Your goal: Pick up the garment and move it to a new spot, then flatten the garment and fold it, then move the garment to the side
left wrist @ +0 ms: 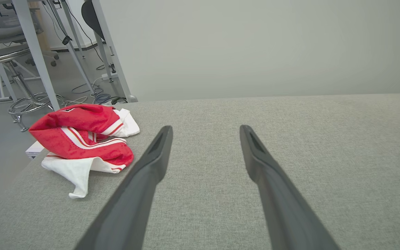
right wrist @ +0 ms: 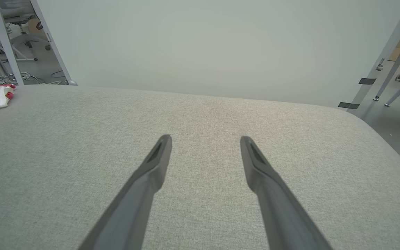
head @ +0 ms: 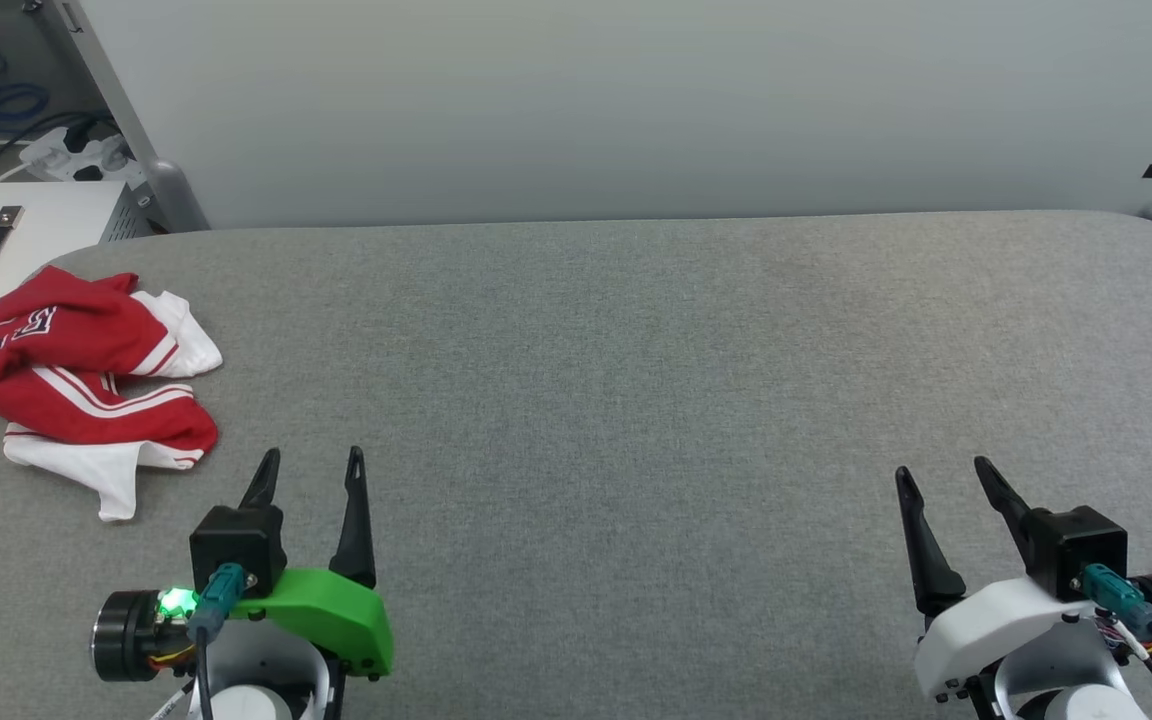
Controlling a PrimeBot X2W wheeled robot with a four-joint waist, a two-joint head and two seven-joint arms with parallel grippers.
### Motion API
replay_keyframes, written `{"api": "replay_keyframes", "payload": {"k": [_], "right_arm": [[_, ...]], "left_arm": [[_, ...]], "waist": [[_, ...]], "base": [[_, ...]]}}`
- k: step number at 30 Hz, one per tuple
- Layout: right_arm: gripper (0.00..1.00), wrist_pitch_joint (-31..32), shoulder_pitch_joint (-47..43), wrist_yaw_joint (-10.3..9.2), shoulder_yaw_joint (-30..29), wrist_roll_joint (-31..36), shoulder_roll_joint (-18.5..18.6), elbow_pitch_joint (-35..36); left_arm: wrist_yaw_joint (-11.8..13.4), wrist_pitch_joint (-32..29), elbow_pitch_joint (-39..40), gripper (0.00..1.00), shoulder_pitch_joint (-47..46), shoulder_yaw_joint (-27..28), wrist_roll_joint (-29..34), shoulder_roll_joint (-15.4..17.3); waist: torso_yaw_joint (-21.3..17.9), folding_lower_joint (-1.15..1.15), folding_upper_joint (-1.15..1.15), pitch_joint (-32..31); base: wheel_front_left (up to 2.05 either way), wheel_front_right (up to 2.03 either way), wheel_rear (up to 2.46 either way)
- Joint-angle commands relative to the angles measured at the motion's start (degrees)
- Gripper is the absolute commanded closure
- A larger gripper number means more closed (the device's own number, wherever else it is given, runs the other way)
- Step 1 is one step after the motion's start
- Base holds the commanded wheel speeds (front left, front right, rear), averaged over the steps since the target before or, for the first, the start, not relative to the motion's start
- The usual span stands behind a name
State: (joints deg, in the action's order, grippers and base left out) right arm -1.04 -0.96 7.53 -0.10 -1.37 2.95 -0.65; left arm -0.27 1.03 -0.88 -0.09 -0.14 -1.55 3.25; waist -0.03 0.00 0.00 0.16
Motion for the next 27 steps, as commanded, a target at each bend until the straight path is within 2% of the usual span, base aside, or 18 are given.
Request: {"api": "replay_keyframes", "payload": {"k": [1, 12, 27], "right_arm": [[0.0, -0.71, 0.21, 0.0, -0.02, -0.52, -0.01, -0.3], [0.0, -2.21, 0.51, -0.01, -0.29, -0.89, -0.02, -0.49], [0.0, -3.98, 0.53, -0.01, -0.44, -1.46, -0.02, 2.75]], "left_arm": [[-0.2, 0.55, -0.16, 0.0, 0.04, -0.25, -0.57, -0.05], [-0.47, 2.08, -0.75, 0.0, 0.23, -0.73, -1.89, -0.09], [-0.82, 3.87, -1.82, 0.0, 0.15, -1.31, -3.65, -0.13]], "waist": [[0.01, 0.0, 0.0, 0.0], [0.04, 0.0, 0.0, -0.1], [0.27, 0.0, 0.0, 0.21]], "base": [[0.0, 0.0, 0.0], [0.0, 0.0, 0.0], [0.0, 0.0, 0.0]]}}
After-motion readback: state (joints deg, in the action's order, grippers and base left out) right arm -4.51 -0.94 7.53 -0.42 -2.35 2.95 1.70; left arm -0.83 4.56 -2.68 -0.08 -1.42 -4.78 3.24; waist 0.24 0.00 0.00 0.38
